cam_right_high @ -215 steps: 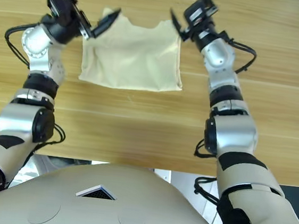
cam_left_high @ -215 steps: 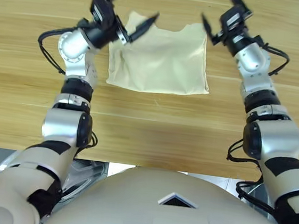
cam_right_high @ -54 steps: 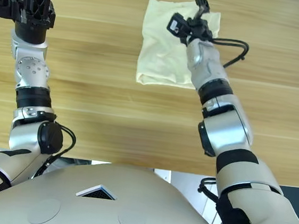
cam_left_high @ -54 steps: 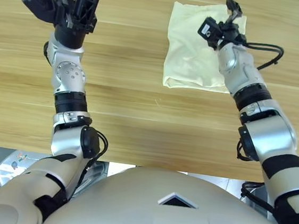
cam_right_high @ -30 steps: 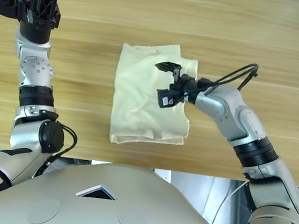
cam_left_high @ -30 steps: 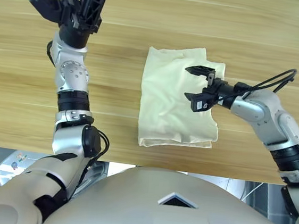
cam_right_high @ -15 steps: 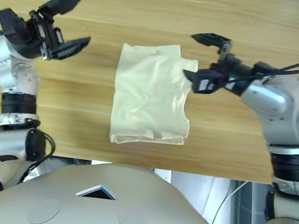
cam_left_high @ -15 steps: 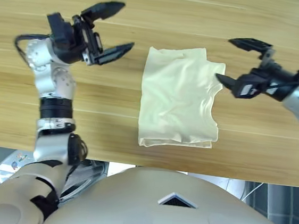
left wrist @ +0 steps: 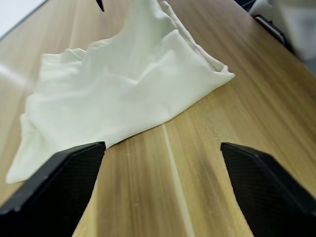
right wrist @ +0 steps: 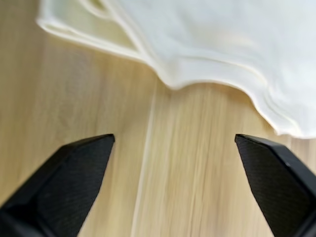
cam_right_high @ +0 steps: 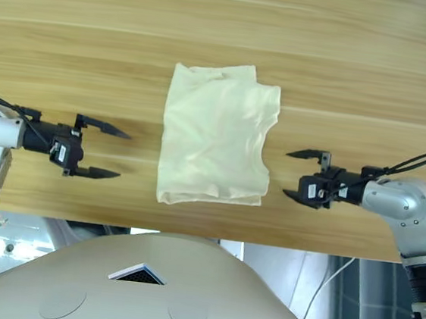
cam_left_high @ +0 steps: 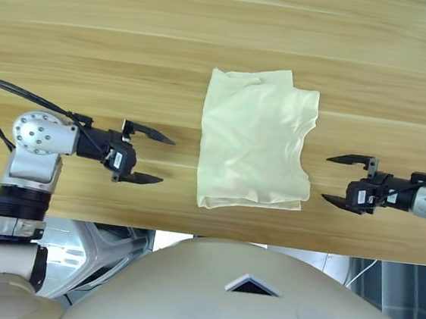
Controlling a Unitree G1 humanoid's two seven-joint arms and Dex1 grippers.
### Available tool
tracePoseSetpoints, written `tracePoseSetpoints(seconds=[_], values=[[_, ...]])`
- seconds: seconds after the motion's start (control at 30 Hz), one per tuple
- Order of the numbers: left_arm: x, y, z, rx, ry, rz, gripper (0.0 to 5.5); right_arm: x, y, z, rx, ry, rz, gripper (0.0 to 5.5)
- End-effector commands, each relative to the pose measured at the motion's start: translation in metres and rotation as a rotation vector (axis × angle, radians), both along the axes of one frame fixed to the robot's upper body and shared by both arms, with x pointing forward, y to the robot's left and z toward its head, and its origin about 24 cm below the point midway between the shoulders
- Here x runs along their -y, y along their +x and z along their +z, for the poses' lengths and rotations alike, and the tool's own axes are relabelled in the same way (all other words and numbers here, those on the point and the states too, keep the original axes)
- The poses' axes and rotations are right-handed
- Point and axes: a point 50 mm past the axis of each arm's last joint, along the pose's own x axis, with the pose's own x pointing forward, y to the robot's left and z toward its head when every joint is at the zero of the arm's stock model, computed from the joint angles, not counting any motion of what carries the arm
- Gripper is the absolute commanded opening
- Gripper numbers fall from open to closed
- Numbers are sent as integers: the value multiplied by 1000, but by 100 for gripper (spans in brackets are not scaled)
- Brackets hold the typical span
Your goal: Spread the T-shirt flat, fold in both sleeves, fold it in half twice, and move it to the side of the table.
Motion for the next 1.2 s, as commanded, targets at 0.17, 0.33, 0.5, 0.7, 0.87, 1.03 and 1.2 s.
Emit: tracePoseSetpoints(seconds=[0.17,0.33,0.5,0.7,0.87,1.03,1.2], values=[[11,-9,-21,10,19,-11,539,-19,-11,-15,-82,38,81,453],[21,-16,-22,-9,-47,-22,539,-25,-14,-13,-81,37,116,453],[31,-19,-25,-30,-102,-24,539,-33,-18,-10,-86,57,152,453],[39,-20,-31,-61,-155,-10,539,-39,-19,-11,-81,72,169,453],[44,-23,-37,-87,-161,-24,539,-42,-18,-11,-75,87,179,453],[44,-25,-46,-88,-104,-63,539,-45,-18,-11,-78,100,186,453],[42,-23,-55,-28,-17,-92,539,-46,-18,-9,-83,109,188,453]])
